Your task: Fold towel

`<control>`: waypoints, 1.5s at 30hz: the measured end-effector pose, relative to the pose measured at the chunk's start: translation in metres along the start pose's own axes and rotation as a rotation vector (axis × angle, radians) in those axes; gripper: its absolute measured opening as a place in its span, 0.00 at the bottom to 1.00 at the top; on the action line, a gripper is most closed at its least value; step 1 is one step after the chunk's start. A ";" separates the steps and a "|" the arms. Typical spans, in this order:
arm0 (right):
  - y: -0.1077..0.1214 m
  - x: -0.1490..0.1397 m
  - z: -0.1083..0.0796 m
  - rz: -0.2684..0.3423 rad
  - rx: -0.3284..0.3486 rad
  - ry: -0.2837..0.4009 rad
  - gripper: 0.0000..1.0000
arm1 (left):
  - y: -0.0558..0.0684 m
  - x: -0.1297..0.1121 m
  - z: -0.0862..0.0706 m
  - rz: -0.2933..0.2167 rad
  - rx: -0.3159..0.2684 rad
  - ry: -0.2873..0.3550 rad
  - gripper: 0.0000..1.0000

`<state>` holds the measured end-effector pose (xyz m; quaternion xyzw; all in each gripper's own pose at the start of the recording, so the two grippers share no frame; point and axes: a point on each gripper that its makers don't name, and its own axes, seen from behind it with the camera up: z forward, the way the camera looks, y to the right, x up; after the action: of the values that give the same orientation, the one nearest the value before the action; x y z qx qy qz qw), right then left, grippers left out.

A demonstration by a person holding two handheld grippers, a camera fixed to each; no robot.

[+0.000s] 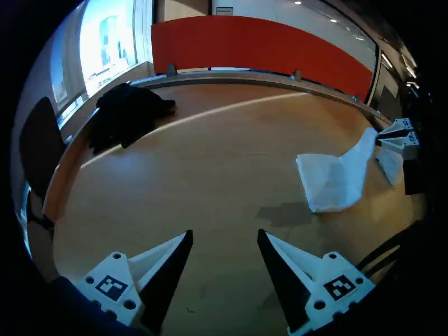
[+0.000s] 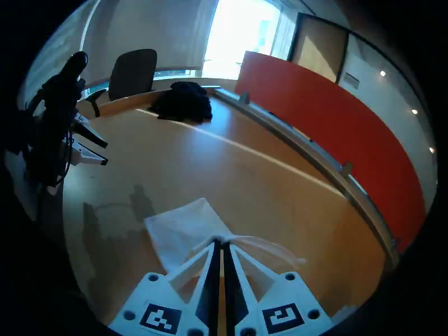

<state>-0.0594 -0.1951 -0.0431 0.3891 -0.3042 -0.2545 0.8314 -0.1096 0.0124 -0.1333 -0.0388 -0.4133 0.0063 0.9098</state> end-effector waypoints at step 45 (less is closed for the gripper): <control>-0.085 -0.023 0.065 0.058 0.193 -0.088 0.06 | -0.017 -0.006 -0.008 -0.030 0.013 0.002 0.85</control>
<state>-0.1370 -0.2598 -0.0851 0.4470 -0.3745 -0.2168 0.7829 -0.1079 -0.0051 -0.1421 -0.0267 -0.4130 -0.0046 0.9103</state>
